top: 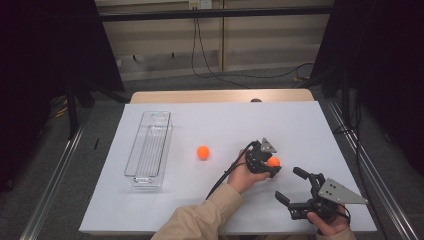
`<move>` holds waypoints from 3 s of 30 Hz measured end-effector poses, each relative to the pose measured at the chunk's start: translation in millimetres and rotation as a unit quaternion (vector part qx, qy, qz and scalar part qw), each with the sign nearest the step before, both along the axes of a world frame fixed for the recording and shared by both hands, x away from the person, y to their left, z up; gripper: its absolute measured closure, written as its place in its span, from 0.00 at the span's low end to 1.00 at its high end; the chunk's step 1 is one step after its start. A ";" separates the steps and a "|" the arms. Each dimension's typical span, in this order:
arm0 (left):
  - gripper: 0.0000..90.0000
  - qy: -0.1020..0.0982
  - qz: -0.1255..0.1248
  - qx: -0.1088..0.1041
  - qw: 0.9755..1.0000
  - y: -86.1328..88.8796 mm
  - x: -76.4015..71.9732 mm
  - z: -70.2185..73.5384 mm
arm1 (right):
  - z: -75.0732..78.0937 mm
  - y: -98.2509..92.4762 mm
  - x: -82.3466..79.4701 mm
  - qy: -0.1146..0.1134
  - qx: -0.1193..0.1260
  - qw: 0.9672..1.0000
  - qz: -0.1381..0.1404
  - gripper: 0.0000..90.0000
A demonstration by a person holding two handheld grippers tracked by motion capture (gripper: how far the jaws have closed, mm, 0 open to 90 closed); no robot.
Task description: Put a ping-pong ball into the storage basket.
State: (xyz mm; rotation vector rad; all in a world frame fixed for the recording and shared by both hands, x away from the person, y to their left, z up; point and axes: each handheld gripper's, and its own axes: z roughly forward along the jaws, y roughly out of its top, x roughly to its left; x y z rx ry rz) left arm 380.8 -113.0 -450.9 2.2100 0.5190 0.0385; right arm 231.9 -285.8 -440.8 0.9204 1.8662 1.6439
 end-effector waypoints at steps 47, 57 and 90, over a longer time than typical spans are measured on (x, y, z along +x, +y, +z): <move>0.57 0.031 0.012 0.002 0.999 46.4 3.0 18.4 | 0.0 0.6 0.3 -0.002 -0.002 1.000 0.000 0.03; 0.57 0.041 0.020 0.003 0.999 56.2 4.5 18.0 | -0.2 0.6 0.6 -0.002 -0.002 1.000 0.000 0.03; 0.57 0.054 0.041 0.001 0.998 89.4 10.7 21.6 | -0.5 0.8 0.7 -0.002 -0.003 1.000 -0.001 0.03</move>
